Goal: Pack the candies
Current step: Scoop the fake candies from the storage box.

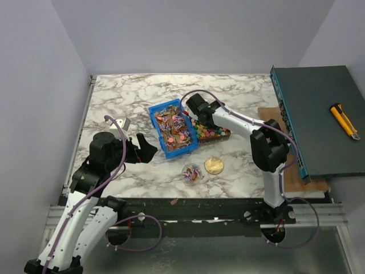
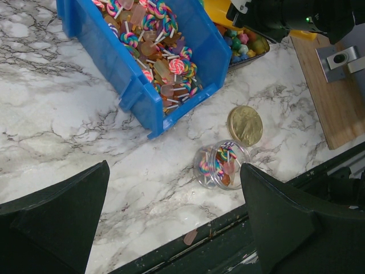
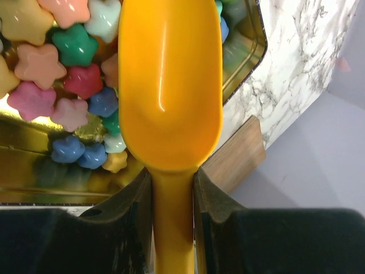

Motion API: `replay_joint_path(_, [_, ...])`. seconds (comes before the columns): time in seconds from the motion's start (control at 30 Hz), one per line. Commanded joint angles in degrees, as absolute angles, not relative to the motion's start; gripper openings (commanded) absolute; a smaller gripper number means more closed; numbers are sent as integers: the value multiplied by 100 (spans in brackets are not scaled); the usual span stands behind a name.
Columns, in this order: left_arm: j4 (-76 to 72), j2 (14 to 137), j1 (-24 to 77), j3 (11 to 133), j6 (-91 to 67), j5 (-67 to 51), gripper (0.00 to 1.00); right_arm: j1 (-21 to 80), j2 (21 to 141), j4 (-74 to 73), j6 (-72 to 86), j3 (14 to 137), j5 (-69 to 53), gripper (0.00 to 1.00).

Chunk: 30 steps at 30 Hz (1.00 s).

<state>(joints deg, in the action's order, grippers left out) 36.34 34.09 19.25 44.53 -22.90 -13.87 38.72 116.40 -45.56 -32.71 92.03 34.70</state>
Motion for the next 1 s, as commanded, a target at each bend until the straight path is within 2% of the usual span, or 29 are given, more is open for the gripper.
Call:
replay_joint_path(0.0, [3664,3371,1951,4412,-2277,-1294,99,3946,11950,-4754,-3110,9531,3124,1])
replay_joint_path(0.47, [3665,3432,1934,4412,-2270,-1248,99,3954,11843,-3941,-2593,9158,1851,1])
replay_joint_path(0.97, [3691,3558,1916,4421,-2251,-1173,99,3885,11231,-3114,-2175,8185,1703,1])
